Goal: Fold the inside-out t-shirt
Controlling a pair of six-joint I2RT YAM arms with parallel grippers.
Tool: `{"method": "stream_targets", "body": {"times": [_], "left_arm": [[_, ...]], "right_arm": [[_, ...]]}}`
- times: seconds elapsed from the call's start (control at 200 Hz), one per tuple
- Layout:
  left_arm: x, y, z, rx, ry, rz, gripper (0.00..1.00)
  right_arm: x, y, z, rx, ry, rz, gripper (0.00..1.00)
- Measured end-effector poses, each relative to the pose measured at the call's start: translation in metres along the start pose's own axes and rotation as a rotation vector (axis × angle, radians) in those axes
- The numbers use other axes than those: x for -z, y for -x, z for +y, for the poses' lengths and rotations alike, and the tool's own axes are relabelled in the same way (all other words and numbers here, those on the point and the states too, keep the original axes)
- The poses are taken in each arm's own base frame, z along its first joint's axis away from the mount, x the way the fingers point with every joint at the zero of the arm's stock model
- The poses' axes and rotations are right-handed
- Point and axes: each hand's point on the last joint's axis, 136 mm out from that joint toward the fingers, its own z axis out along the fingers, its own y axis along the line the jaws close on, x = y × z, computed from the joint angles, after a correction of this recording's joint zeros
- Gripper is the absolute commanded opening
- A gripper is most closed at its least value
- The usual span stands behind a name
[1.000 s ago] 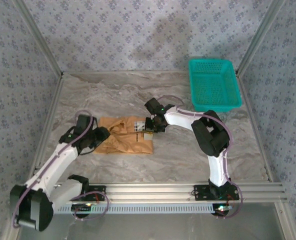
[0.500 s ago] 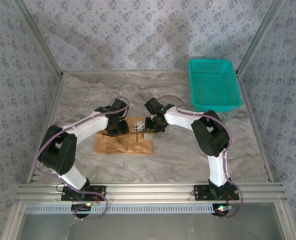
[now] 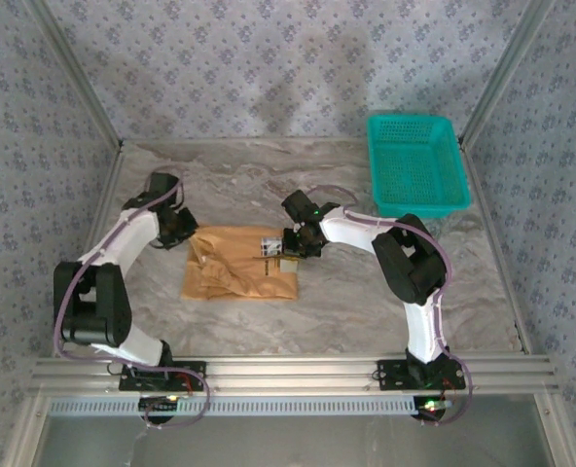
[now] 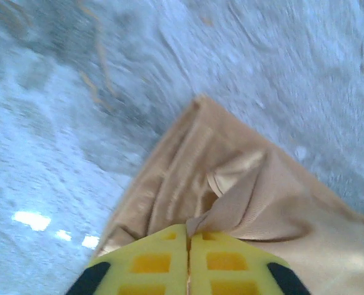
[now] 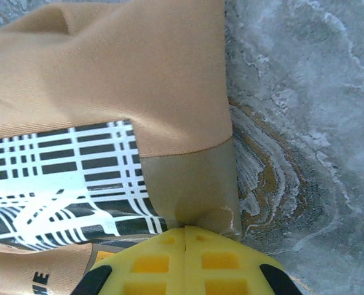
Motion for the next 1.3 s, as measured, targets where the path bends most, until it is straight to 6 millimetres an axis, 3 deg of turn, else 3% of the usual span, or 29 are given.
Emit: {"method": "stream_targets", "body": {"times": [0.06,0.16,0.285,0.39,0.445,0.545,0.745,0.804,0.844,0.969,1.144,1.299], "left_arm": [[-0.001,0.008,0.012,0.027,0.015,-0.006,0.38],[-0.002,0.014,0.027,0.054,0.053,-0.005,0.45],[0.008,0.004,0.011,-0.003,0.037,-0.015,0.52],[0.036,-0.022,-0.029,-0.112,-0.086,-0.033,0.53],[0.047,-0.039,-0.036,-0.14,-0.151,-0.026,0.53],[0.043,-0.069,-0.021,-0.127,-0.179,0.034,0.54],[-0.001,-0.126,0.014,-0.069,-0.115,0.234,0.54],[-0.007,-0.13,0.014,-0.059,-0.12,0.254,0.51],[-0.009,-0.13,0.011,-0.059,-0.129,0.256,0.43],[-0.013,-0.128,0.008,-0.06,-0.138,0.254,0.0],[-0.006,-0.127,0.014,-0.062,-0.133,0.211,0.0],[0.004,-0.139,0.035,-0.021,-0.115,0.181,0.0]], "right_arm": [[0.0,0.0,0.0,0.004,-0.001,0.002,0.0],[0.0,0.0,0.002,0.013,-0.007,0.009,0.0],[-0.001,0.001,0.006,0.027,-0.006,0.01,0.0],[-0.001,0.001,0.007,0.036,-0.009,0.014,0.0],[-0.001,0.001,0.007,0.038,-0.011,0.016,0.0],[-0.001,0.001,0.007,0.04,-0.017,0.023,0.01],[-0.001,0.003,0.006,0.033,-0.024,0.031,0.01],[-0.001,0.003,0.005,0.03,-0.023,0.032,0.01],[-0.001,0.003,0.005,0.029,-0.023,0.033,0.0],[-0.001,0.005,0.003,0.015,-0.021,0.033,0.0],[-0.001,0.011,-0.005,-0.049,-0.013,0.026,0.0],[0.0,0.011,-0.007,-0.079,0.002,0.015,0.0]]}}
